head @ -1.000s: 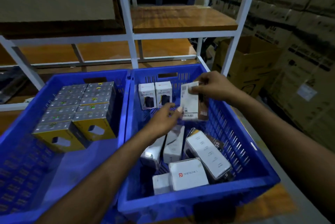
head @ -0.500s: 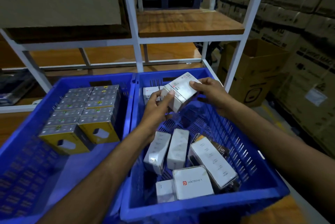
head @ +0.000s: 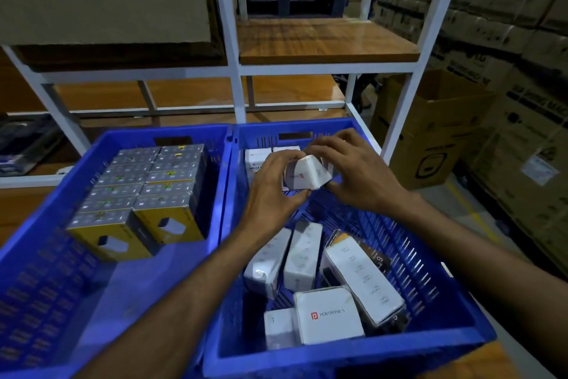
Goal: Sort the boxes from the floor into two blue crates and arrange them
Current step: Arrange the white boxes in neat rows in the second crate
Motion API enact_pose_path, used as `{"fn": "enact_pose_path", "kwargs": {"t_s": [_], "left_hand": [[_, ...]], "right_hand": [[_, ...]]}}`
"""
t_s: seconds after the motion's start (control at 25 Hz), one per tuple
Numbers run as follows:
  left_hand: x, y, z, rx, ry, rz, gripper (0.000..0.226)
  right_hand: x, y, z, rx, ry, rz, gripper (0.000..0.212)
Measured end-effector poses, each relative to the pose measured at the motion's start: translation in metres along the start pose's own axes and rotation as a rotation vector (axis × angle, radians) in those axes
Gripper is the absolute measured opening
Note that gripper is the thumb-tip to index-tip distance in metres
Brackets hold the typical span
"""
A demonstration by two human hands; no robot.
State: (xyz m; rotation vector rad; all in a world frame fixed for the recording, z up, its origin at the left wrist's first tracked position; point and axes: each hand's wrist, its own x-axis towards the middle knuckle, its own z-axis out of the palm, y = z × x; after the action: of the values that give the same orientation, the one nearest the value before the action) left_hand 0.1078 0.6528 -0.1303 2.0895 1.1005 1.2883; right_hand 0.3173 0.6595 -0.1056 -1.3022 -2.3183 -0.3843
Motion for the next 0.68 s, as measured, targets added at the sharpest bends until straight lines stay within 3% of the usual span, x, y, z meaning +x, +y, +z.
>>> {"fn": "enact_pose_path", "kwargs": {"t_s": [0.12,0.24,0.32,0.56,0.68], "left_hand": [[0.003,-0.001,0.0,0.016,0.102,0.011,0.07],[0.005,-0.013,-0.002,-0.058,0.095,-0.198,0.088],[0.004,-0.019,-0.002,-0.145,0.029,-0.303,0.087],[0.004,-0.006,-0.003,-0.178,0.041,-0.188,0.068],[0.0,0.0,0.0,-0.1,0.048,-0.075,0.075]], "right_hand": [[0.0,0.002,0.002,0.131,0.024,0.12,0.068],[0.001,-0.001,0.0,0.703,0.0,0.382,0.074],[0.001,-0.004,-0.002,1.032,-0.053,0.491,0.08],[0.002,0.002,-0.003,1.422,-0.098,0.704,0.066],[0.01,-0.003,0.001,1.471,-0.104,0.805,0.076]]}}
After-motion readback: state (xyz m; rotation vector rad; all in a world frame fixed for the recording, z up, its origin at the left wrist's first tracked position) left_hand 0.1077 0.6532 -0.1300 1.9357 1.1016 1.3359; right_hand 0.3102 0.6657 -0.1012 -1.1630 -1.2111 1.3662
